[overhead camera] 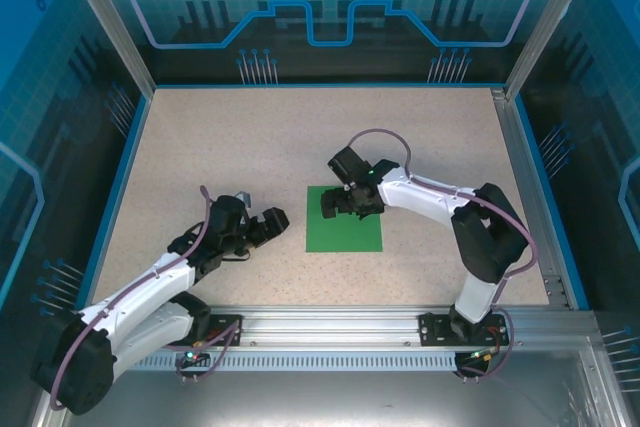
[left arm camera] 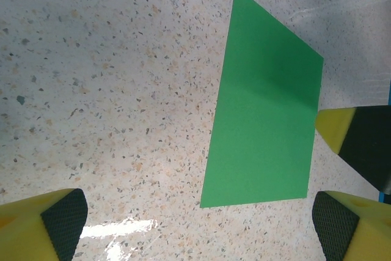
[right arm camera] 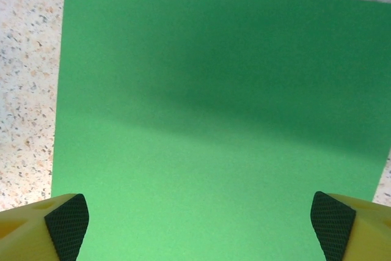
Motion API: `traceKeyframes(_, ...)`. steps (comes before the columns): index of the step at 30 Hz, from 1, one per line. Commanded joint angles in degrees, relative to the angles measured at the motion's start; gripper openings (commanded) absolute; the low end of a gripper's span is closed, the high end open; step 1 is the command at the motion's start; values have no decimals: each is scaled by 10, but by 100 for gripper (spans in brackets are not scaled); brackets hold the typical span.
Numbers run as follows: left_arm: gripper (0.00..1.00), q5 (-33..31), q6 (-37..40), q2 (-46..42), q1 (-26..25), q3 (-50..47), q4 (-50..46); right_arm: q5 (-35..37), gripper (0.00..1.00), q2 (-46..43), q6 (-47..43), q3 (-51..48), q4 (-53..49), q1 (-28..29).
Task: Fold a paper plane with a square sheet of paper (pick it up from the middle)
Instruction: Fold the square sheet of paper in half at the center of the table.
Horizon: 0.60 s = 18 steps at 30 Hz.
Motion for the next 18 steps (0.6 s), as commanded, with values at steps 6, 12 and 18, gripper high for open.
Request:
traceKeyframes(6,99,-12,4,-1,3,20,9,-46,91,40,-8,9,2,-9)
traceKeyframes(12,99,-23,9,-17,2,3,35,-58,84,59,9,20,13,-14)
traceKeyframes(18,99,-45,23,-19,3,-6,30,-57,82,81,14,15,17,-11)
